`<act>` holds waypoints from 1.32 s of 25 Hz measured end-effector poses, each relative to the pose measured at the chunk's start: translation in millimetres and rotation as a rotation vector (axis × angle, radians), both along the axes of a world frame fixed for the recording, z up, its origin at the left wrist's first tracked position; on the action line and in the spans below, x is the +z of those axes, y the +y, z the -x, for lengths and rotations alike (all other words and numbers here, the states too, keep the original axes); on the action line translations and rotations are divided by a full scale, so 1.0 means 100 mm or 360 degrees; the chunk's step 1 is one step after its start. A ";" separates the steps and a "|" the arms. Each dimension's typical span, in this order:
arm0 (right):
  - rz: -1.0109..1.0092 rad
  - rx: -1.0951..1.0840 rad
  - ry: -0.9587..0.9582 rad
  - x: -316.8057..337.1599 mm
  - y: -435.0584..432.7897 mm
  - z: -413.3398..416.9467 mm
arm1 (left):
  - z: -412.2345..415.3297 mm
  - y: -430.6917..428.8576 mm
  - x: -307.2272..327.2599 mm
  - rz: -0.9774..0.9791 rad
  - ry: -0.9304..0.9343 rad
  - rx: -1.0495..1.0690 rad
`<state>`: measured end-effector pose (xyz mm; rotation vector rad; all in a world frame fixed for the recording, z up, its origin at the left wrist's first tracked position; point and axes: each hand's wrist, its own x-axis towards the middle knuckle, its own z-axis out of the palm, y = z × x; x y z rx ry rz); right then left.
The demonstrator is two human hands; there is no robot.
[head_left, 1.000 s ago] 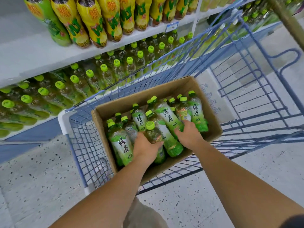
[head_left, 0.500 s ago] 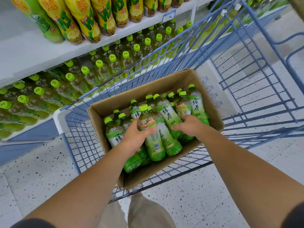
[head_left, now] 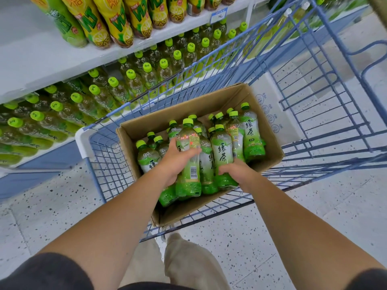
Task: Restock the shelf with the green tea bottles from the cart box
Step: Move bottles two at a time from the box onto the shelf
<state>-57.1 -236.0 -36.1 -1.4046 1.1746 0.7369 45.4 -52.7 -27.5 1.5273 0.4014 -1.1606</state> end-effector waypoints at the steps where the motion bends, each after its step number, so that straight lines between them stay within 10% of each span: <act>1: -0.0014 -0.0069 -0.0025 0.07 0.04 0.02 | 0.00 0.01 0.04 0.0017 0.0030 -0.0028; 20: -0.0042 -0.0263 -0.0723 1.24 1.13 0.00 | -0.09 1.11 1.38 -0.0101 -0.0425 0.0036; 33: 0.0105 -0.0031 -0.1094 1.84 3.33 -1.17 | -0.91 3.38 1.97 -0.0173 -0.0882 0.0305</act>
